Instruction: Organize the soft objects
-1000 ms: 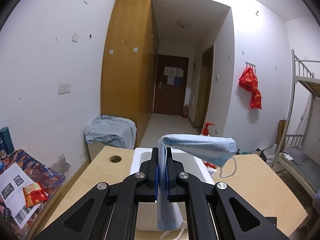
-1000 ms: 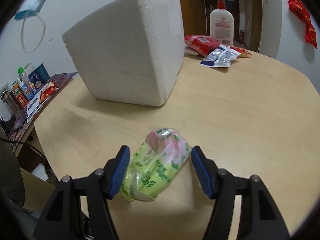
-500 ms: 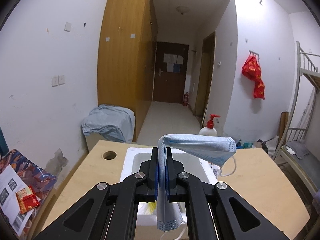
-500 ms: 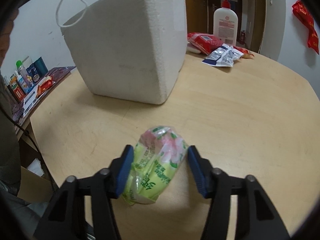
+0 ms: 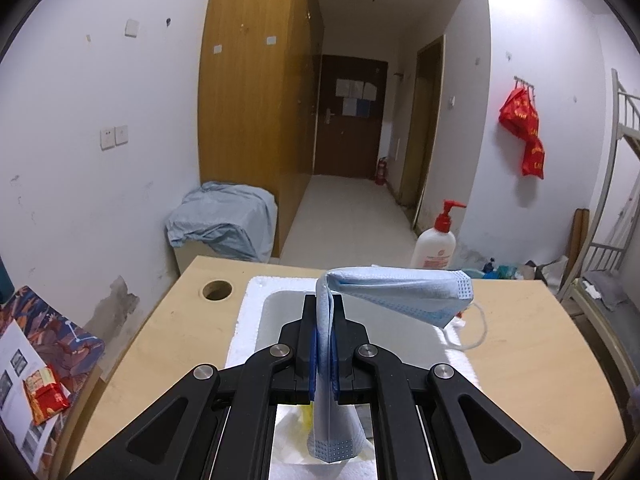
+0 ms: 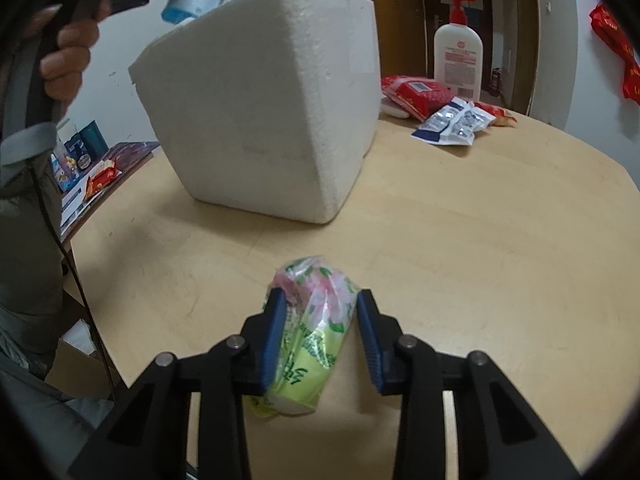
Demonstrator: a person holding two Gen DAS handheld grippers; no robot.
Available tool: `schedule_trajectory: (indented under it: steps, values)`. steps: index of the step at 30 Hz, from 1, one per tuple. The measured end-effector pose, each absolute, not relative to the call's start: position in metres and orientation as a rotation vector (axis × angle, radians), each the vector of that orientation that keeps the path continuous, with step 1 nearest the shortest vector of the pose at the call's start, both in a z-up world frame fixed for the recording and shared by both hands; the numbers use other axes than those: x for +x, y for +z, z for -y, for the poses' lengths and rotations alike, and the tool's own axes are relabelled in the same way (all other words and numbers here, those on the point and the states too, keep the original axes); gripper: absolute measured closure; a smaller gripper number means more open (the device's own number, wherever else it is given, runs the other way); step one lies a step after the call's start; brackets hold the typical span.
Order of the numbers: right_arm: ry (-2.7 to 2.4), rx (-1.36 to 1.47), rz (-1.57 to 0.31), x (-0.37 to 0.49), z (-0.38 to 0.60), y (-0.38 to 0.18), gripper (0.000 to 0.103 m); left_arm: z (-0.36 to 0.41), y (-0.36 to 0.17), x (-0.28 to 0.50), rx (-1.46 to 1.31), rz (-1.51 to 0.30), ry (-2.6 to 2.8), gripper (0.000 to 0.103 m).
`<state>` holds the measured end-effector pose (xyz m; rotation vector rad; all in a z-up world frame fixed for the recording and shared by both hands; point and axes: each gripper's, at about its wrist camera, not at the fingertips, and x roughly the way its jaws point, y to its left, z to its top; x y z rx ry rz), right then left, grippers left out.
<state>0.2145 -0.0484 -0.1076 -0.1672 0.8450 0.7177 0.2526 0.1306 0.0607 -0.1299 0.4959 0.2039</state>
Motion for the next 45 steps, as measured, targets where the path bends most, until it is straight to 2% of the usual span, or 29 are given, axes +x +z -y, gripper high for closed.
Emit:
schedule_trajectory:
  steps: [2,4,5,6,8,11,45]
  values:
    - [0.715,-0.163,-0.841,0.216,0.049,-0.107,0.063,-0.129,0.058,0.257,-0.114,-0.508,0.197,0.094]
    - [0.717,-0.159,-0.840,0.217,0.050,-0.106,0.063,-0.128,0.056,0.258,-0.105,-0.519,0.202,0.086]
    - [0.718,-0.151,-0.841,0.217,0.051,-0.106,0.063,-0.128,0.055,0.258,-0.106,-0.517,0.204,0.069]
    - [0.720,-0.151,-0.841,0.218,0.051,-0.106,0.063,-0.127,0.055,0.257,-0.104,-0.510,0.209,0.044]
    - [0.721,-0.146,-0.840,0.218,0.051,-0.106,0.063,-0.128,0.057,0.252,-0.102,-0.469,0.226,0.017]
    - [0.724,-0.140,-0.837,0.219,0.053,-0.105,0.063,-0.126,0.064,0.241,-0.087,-0.407,0.250,0.006]
    - [0.757,-0.109,-0.687,0.198,0.062,-0.051,0.065,-0.123,0.065,0.142,-0.086,-0.304,0.265,0.000]
